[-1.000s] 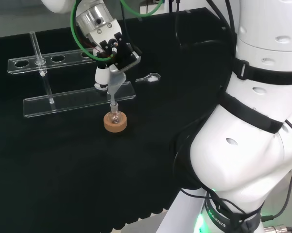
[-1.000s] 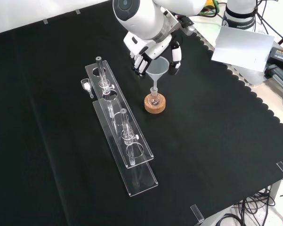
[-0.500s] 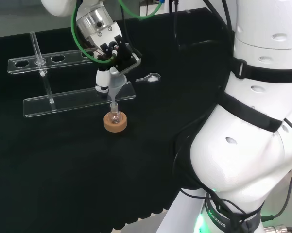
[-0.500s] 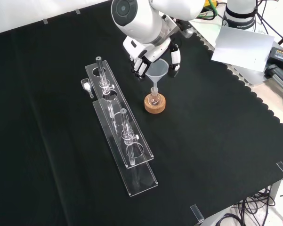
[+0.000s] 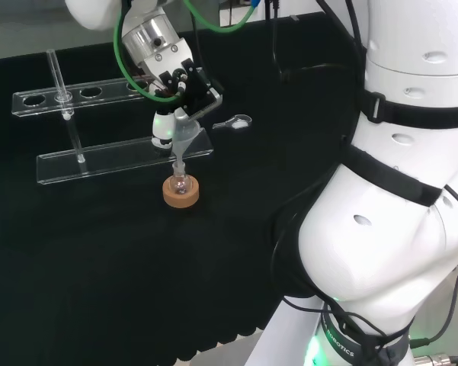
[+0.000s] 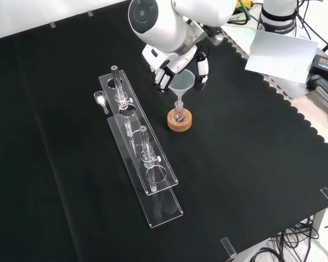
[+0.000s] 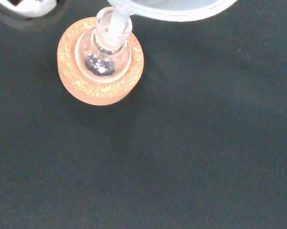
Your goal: Place the funnel on the round-bottom flask.
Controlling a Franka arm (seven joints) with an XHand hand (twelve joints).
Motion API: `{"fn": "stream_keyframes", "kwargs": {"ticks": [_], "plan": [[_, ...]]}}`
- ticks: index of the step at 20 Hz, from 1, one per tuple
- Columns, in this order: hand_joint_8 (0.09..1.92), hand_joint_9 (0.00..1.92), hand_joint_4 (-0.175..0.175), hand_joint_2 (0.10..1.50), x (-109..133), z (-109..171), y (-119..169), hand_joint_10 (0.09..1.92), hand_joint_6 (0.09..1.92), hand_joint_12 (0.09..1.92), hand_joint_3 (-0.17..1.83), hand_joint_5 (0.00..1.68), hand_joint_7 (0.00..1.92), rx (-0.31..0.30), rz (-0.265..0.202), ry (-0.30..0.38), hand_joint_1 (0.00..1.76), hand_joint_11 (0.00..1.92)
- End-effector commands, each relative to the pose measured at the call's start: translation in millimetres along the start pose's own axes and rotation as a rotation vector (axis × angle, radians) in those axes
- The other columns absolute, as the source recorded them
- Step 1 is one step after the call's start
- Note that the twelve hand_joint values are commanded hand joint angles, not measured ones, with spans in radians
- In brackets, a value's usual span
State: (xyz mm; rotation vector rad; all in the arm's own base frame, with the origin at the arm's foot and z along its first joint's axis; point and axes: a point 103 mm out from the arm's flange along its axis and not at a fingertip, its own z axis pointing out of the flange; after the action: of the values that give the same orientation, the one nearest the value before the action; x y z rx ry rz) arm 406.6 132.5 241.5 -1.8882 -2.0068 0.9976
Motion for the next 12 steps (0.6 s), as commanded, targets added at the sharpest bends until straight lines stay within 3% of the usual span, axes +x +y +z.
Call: {"fn": "stream_keyframes", "kwargs": {"ticks": [1, 12], "plan": [[0.70, 0.80, -0.021, 0.73, 2.4, 1.9, 2.5, 0.51, 0.66, 1.29, 0.55, 0.63, 0.52, 0.006, 0.001, 0.003, 0.78, 0.65], [0.70, 0.79, -0.022, 0.73, 4.6, 3.7, 6.4, 0.51, 0.66, 1.29, 0.55, 0.62, 0.52, 0.019, -0.015, -0.006, 0.78, 0.66]]}}
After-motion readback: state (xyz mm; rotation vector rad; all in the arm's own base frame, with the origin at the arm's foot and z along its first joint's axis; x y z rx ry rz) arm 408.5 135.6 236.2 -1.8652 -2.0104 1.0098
